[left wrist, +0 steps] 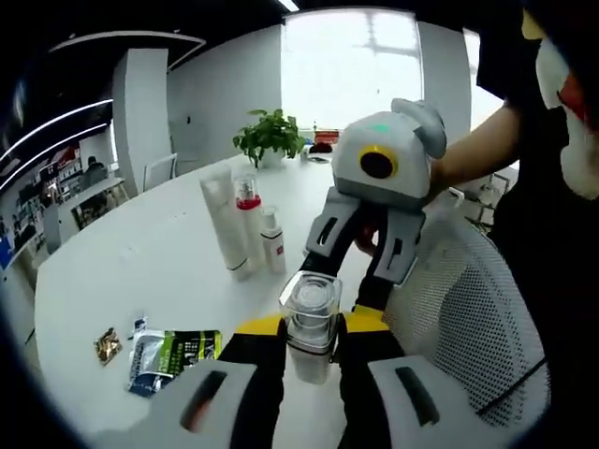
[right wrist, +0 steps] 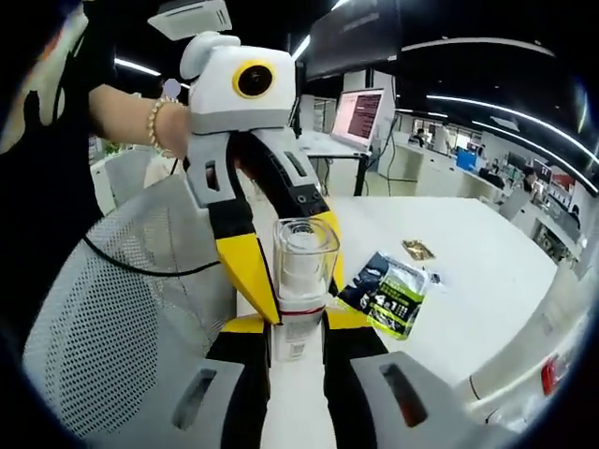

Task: Arrange the skincare products in the storage area until every visible bottle or jar stands upright without overlapping.

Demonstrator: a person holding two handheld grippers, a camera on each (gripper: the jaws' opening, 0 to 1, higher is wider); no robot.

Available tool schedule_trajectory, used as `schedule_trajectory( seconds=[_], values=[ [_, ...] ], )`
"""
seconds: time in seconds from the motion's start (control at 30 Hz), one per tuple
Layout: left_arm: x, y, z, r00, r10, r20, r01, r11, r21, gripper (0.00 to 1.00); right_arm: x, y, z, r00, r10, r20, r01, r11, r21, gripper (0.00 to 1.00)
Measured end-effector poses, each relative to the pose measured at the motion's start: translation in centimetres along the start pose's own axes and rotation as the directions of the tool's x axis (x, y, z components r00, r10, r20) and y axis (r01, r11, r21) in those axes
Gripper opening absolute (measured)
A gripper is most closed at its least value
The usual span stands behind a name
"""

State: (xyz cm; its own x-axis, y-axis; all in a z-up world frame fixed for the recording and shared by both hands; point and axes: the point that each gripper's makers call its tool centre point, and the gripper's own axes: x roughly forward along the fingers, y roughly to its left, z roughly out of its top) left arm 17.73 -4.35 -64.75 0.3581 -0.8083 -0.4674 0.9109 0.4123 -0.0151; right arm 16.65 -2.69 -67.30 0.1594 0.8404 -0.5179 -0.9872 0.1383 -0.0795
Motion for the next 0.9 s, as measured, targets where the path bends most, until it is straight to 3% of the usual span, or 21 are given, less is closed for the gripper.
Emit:
schedule_trajectory(
  seconds=[0.37, 0.67, 0.9],
  values=[
    [1.3, 0.3, -2.4, 1.0, -0.009, -0.022, 0.008, 1.0, -0.012, 0.19, 1.4, -0.1, -2.4, 0.996, 0.006, -0.085, -0.007, 1.0, -0.015, 0.19],
    [1.6, -0.3, -3.0, 0.997, -0.027, -0.077, 0.029, 0.999, 0.02, 0.2, 2.0, 0.1, -3.7, 0.991, 0.016, -0.134, -0.022, 0.999, -0.043, 0.19],
    [1.8, 0.0, -2.9, 0.996, -0.026, -0.083, 0.029, 0.999, 0.035, 0.21, 1.9, -0.2, -3.9, 0.992, 0.009, -0.126, -0.013, 0.999, -0.031, 0.19]
  ],
)
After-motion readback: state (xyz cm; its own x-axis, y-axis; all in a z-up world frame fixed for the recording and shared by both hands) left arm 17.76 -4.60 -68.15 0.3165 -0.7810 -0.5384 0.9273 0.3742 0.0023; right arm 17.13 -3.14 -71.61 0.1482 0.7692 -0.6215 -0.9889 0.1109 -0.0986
